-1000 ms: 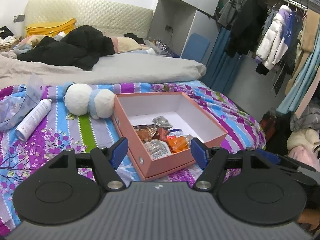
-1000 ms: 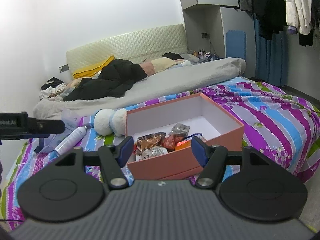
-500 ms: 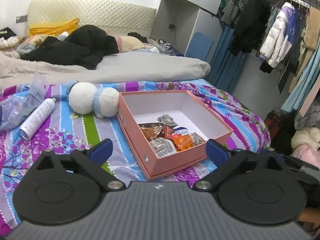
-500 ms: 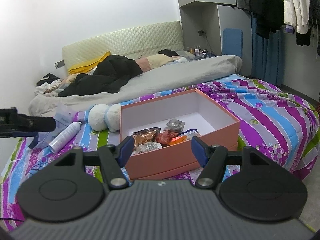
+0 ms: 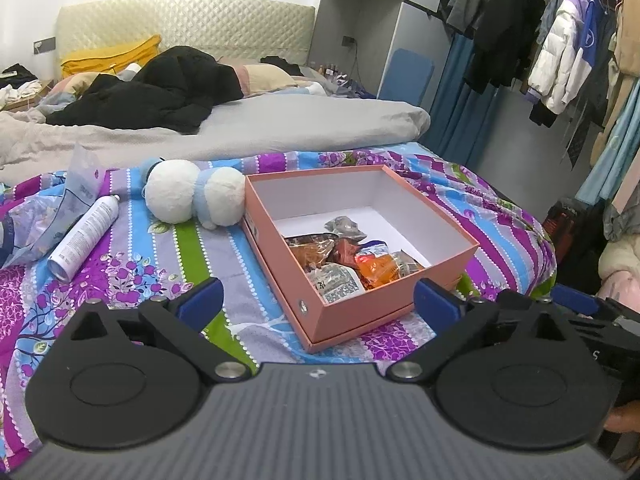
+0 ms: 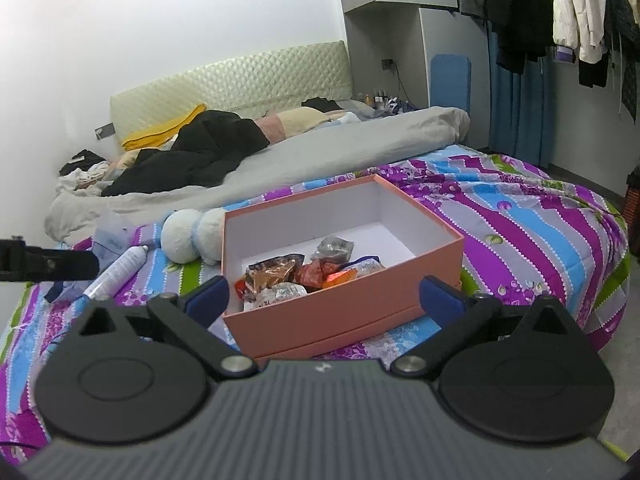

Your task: Organize snacks

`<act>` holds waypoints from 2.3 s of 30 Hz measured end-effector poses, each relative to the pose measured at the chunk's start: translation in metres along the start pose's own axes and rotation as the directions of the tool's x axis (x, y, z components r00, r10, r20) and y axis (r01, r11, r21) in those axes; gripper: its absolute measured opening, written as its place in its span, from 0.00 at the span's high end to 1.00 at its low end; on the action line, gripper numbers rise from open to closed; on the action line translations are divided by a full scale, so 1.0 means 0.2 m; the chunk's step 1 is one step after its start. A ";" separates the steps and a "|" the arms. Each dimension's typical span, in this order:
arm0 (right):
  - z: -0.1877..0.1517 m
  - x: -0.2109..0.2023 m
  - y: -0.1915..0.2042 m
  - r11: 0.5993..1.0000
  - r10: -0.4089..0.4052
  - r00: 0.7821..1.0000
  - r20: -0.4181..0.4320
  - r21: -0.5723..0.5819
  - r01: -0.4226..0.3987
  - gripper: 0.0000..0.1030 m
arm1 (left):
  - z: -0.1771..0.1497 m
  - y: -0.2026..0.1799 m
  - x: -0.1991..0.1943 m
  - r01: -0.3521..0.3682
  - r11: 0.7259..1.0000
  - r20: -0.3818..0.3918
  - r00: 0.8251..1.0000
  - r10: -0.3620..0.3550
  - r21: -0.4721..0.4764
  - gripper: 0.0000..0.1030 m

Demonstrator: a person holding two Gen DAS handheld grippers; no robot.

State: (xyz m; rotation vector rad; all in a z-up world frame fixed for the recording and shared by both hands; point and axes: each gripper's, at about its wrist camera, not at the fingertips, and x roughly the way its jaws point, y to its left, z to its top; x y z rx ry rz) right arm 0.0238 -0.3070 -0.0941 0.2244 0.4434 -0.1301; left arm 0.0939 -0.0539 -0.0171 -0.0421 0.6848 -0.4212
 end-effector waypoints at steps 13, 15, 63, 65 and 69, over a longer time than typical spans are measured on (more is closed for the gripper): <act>0.00 0.00 0.01 1.000 0.002 1.000 -0.005 -0.003 -0.002 0.00 | 0.02 -0.02 -0.03 -0.026 1.000 0.028 0.999 0.026 0.011 0.00; 0.00 0.00 0.01 1.000 0.002 1.000 -0.008 -0.006 -0.002 0.00 | 0.02 -0.03 -0.03 -0.030 0.999 0.029 0.999 0.030 0.011 0.00; 0.01 -0.01 0.01 1.000 0.009 1.000 -0.008 -0.007 -0.009 0.00 | 0.01 -0.03 -0.03 -0.056 0.998 0.024 0.998 0.056 0.018 0.00; 0.01 -0.01 0.01 1.000 0.010 1.000 -0.009 -0.008 -0.010 0.00 | 0.01 -0.03 -0.03 -0.056 0.998 0.024 0.998 0.055 0.017 0.00; 0.01 -0.01 0.01 1.000 0.008 1.000 -0.008 -0.009 -0.008 0.00 | 0.02 -0.03 -0.03 -0.053 0.999 0.022 0.998 0.052 0.014 0.00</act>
